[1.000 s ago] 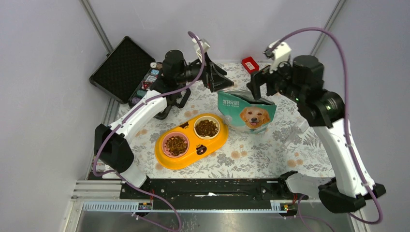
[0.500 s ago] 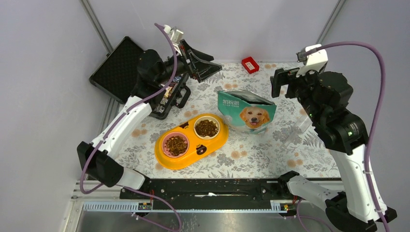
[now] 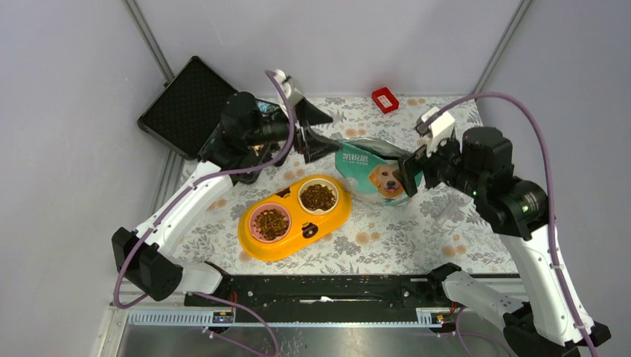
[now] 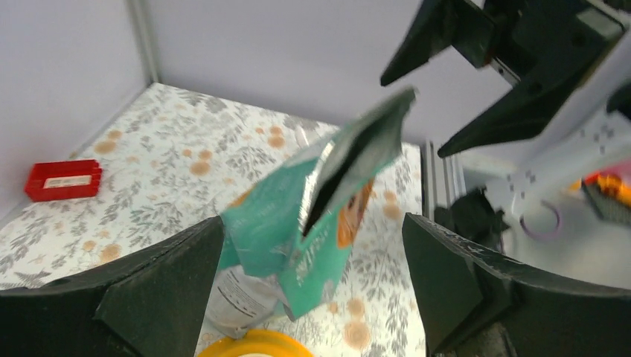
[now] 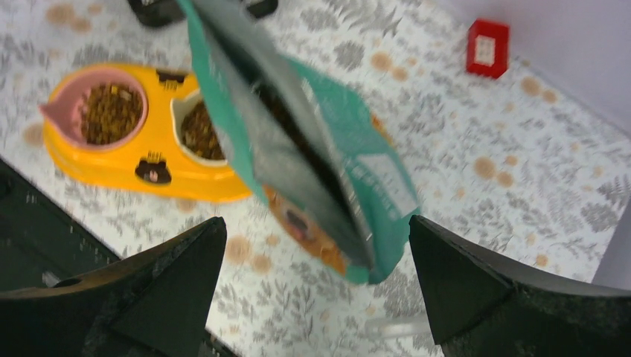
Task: Serve the pet food
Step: Close the pet food bag at the center of the board.
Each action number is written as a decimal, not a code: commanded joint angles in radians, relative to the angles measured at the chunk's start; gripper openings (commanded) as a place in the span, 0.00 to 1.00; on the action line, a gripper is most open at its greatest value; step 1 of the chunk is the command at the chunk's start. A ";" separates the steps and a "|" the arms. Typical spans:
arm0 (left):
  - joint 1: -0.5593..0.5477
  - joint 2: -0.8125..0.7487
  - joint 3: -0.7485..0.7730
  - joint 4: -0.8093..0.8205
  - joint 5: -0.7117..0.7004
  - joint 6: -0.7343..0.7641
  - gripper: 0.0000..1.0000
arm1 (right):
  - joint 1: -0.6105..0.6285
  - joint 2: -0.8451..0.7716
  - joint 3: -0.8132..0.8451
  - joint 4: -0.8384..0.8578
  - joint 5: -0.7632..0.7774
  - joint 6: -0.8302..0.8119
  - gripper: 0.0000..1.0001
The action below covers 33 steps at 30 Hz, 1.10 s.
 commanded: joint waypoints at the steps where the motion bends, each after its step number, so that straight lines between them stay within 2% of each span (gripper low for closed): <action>1: -0.018 -0.033 -0.051 -0.073 0.144 0.275 0.99 | 0.003 -0.108 -0.116 -0.016 -0.071 -0.041 1.00; 3: -0.019 -0.022 -0.073 -0.096 0.174 0.329 0.99 | 0.002 -0.165 -0.181 0.011 -0.051 -0.037 1.00; 7: -0.034 0.033 -0.071 -0.075 0.144 0.325 0.98 | 0.000 -0.188 -0.259 0.015 0.022 -0.047 1.00; 15: -0.098 0.153 0.040 -0.101 0.151 0.323 0.88 | -0.022 -0.110 -0.253 0.092 -0.085 -0.184 0.91; 16: -0.109 0.159 0.041 -0.100 0.150 0.324 0.85 | -0.022 -0.102 -0.247 0.109 -0.143 -0.196 0.82; 17: -0.121 0.165 0.039 -0.097 0.151 0.325 0.79 | -0.023 -0.079 -0.236 0.108 -0.213 -0.197 0.61; 18: -0.126 0.170 0.038 -0.092 0.150 0.321 0.71 | -0.024 -0.046 -0.223 0.107 -0.234 -0.187 0.12; 19: -0.128 0.175 0.036 -0.084 0.148 0.306 0.63 | -0.025 -0.008 -0.209 0.097 -0.243 -0.157 0.00; 21: -0.128 0.181 0.019 -0.028 0.142 0.261 0.46 | -0.027 0.060 -0.199 0.048 -0.336 -0.168 0.00; 23: -0.128 0.175 0.004 0.007 0.132 0.220 0.44 | -0.027 0.091 -0.202 0.048 -0.388 -0.124 0.00; 24: -0.128 0.172 0.000 0.012 0.126 0.218 0.45 | -0.027 0.094 -0.215 0.083 -0.358 -0.068 0.00; 27: -0.127 0.164 0.006 -0.011 0.115 0.238 0.66 | -0.027 0.073 -0.262 0.185 -0.251 -0.005 0.00; 28: -0.127 0.164 0.014 -0.030 0.116 0.246 0.69 | -0.027 0.060 -0.272 0.203 -0.240 -0.009 0.00; 33: -0.127 0.173 0.022 -0.051 0.201 0.271 0.68 | -0.027 0.004 -0.289 0.231 -0.167 -0.026 0.00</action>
